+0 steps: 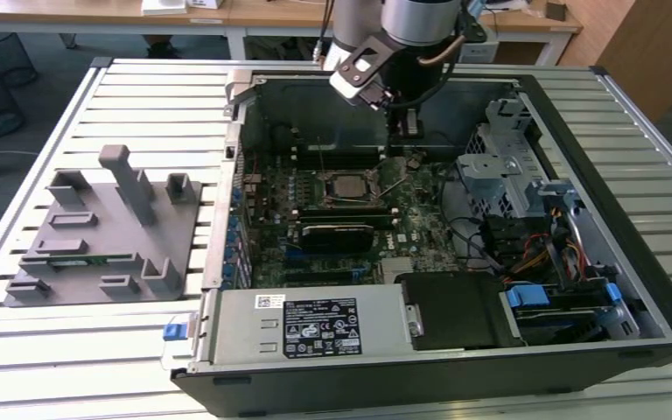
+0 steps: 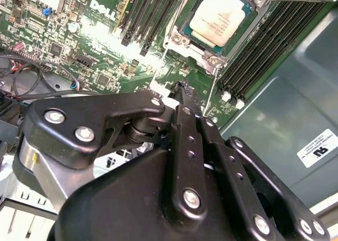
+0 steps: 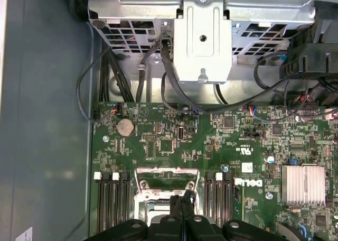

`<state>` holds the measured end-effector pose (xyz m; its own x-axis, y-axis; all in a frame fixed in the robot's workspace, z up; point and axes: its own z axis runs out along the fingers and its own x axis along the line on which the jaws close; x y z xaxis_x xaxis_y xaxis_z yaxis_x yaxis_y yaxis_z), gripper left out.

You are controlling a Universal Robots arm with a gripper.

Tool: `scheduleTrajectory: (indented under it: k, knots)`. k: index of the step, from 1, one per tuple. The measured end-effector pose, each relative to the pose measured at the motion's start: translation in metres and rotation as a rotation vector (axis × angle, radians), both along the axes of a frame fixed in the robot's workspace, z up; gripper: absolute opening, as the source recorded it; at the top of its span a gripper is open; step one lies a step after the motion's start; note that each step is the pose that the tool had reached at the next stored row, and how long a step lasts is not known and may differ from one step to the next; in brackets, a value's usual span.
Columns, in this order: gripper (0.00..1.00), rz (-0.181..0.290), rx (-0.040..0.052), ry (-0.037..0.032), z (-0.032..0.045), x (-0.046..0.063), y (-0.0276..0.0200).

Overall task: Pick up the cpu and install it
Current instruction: 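Close the cpu cover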

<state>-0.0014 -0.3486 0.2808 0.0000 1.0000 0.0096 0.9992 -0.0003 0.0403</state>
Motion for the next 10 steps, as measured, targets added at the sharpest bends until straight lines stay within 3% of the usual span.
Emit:
scheduleTrajectory:
  k: [10]
  knots:
    - [0.11,0.0,0.0002,-0.0001,-0.0005,0.007,0.0006]
